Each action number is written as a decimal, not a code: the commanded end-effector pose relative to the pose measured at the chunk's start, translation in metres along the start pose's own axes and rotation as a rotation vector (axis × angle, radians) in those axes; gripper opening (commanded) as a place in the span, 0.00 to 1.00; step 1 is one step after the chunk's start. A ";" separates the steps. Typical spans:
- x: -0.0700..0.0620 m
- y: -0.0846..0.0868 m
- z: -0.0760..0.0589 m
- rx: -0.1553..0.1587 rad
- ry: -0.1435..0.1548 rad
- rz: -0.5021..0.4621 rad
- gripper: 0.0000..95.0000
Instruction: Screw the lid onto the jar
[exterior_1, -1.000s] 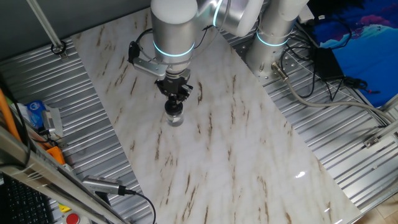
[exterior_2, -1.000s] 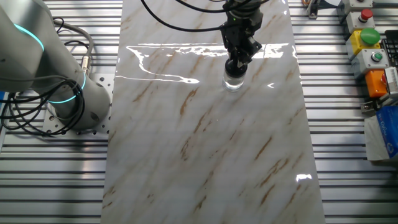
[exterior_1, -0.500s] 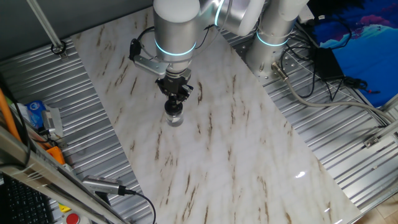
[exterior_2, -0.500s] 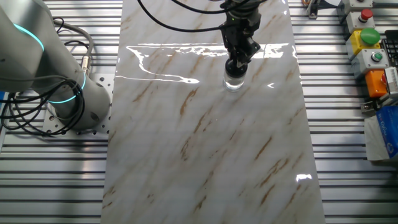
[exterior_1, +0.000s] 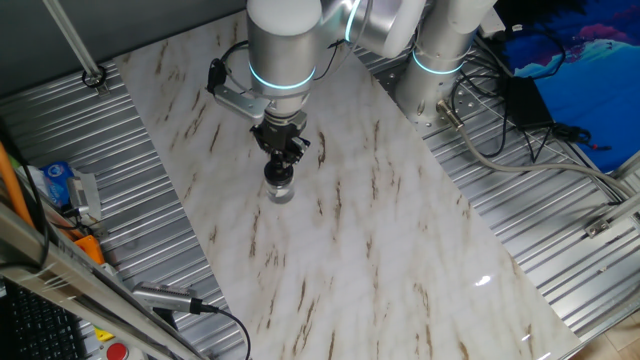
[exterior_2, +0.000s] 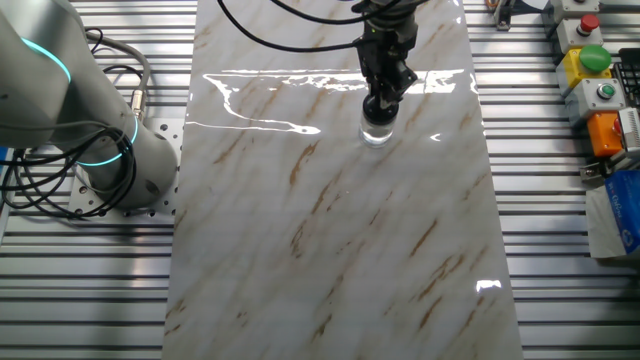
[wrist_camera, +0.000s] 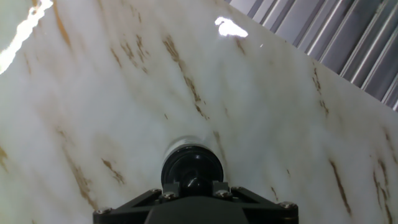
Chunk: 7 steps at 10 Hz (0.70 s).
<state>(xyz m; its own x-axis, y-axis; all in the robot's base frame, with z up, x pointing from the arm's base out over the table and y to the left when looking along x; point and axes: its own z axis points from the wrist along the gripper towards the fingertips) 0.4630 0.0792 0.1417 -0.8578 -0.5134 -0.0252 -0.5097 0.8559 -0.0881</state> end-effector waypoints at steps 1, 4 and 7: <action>0.000 0.000 0.000 -0.002 -0.010 0.018 0.00; 0.000 0.000 0.000 -0.001 -0.011 0.022 0.00; 0.000 0.000 0.001 -0.002 -0.024 0.053 0.00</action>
<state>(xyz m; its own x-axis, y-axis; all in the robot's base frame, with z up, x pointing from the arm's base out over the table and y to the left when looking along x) 0.4645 0.0792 0.1411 -0.8824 -0.4674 -0.0539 -0.4623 0.8827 -0.0842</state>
